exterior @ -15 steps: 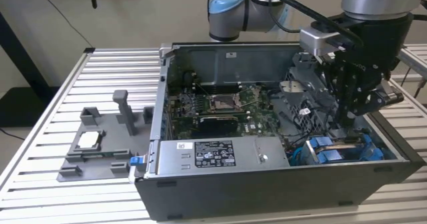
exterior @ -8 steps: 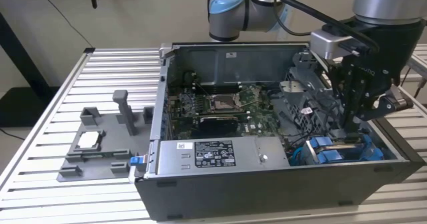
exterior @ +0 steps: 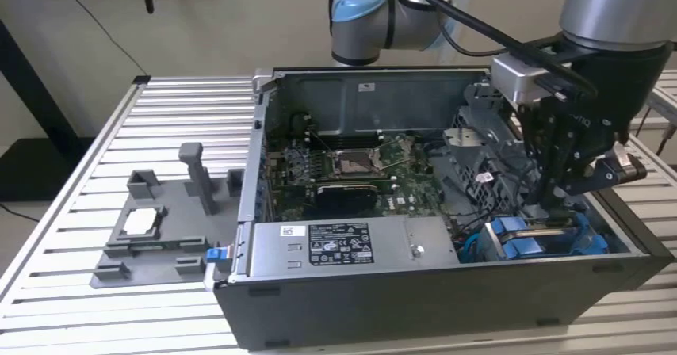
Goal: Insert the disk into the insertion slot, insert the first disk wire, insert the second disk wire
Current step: 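Insert the second disk wire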
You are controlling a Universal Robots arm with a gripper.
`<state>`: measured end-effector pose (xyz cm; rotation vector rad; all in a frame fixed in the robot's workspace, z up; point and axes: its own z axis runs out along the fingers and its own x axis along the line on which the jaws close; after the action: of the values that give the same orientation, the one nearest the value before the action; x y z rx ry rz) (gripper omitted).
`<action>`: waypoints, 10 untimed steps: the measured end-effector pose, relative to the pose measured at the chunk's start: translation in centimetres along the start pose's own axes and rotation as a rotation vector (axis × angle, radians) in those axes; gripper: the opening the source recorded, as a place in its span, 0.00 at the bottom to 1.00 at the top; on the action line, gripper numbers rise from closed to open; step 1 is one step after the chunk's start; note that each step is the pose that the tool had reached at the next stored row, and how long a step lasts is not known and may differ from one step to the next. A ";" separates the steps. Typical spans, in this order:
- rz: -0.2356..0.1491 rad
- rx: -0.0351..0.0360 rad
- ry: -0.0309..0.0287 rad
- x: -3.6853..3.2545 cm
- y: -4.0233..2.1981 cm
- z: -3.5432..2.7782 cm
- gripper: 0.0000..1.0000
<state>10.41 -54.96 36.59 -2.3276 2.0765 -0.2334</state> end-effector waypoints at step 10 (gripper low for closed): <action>0.044 -0.0172 -0.0090 0.23 0.06 0.84 0.16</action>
<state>10.48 -55.27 35.78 -2.2854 2.1311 -0.2048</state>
